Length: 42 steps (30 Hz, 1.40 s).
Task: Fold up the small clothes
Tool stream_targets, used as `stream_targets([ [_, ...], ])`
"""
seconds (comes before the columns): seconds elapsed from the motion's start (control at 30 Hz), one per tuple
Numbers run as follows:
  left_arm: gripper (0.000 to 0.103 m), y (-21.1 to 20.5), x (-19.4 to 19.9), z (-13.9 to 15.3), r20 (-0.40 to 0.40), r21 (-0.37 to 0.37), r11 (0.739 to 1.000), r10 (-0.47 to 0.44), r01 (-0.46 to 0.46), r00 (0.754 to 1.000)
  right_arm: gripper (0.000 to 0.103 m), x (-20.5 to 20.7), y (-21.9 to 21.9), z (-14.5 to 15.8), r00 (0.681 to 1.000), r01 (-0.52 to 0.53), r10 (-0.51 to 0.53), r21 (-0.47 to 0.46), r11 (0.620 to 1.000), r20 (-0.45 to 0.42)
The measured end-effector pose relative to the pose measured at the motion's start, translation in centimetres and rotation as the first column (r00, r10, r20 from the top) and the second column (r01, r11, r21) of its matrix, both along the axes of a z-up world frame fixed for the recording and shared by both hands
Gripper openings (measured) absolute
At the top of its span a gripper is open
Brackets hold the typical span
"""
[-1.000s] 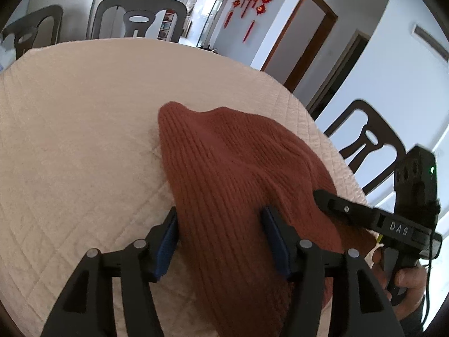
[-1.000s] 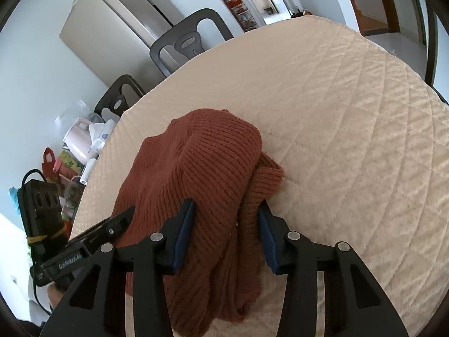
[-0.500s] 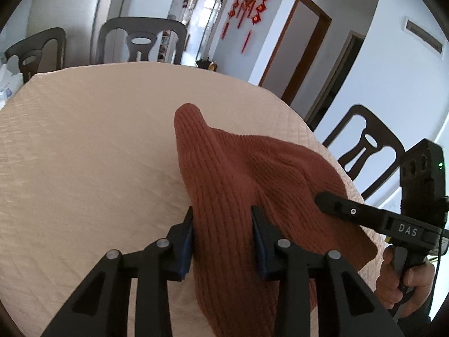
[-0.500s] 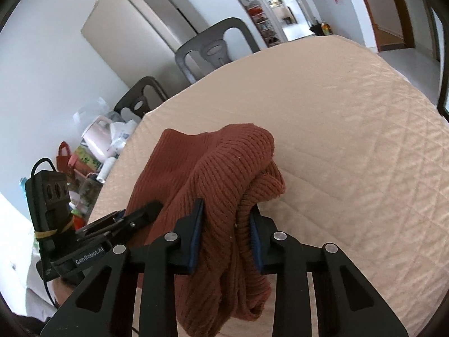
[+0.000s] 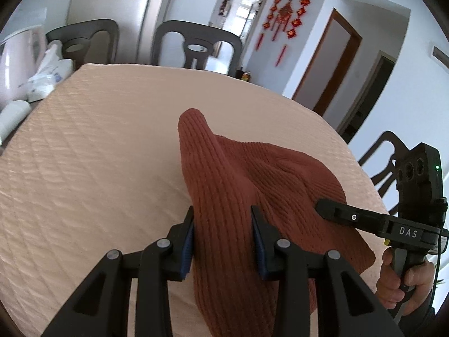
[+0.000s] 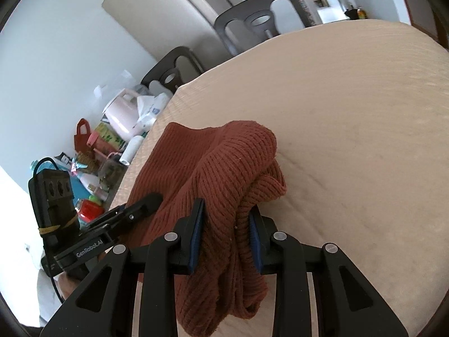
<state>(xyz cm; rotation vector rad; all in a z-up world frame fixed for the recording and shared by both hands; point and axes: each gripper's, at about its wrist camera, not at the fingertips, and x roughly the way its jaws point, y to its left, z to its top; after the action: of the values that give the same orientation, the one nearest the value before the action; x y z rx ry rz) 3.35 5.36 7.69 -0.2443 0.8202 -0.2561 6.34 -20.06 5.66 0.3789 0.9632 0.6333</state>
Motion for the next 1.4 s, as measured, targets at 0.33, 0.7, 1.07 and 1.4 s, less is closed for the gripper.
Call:
stream_targets([
  [0.33,0.038,5.9,1.0,-0.1,0.007,0.008,0.996,0.09,-0.09,0.996,0.03,2.8,6.6,-0.6,0.998,-0.062,0.062,0.013,0.998,-0.023],
  [0.7,0.042,9.0,-0.5,-1.1,0.004,-0.048,0.992,0.117,-0.116,0.993,0.041,2.9,5.3,-0.8,1.0,-0.028,0.029,-0.029,0.999,0.011],
  [1.07,0.042,6.5,3.1,-2.2,-0.022,0.067,0.992,0.109,-0.107,0.994,0.026,5.8,8.5,-2.0,0.996,-0.067,0.077,-0.213,0.975,0.042],
  [1.4,0.042,6.3,-1.3,0.2,0.04,0.124,0.985,0.114,-0.118,0.993,0.026,0.1,8.8,1.4,0.968,-0.145,0.19,-0.253,0.957,0.163],
])
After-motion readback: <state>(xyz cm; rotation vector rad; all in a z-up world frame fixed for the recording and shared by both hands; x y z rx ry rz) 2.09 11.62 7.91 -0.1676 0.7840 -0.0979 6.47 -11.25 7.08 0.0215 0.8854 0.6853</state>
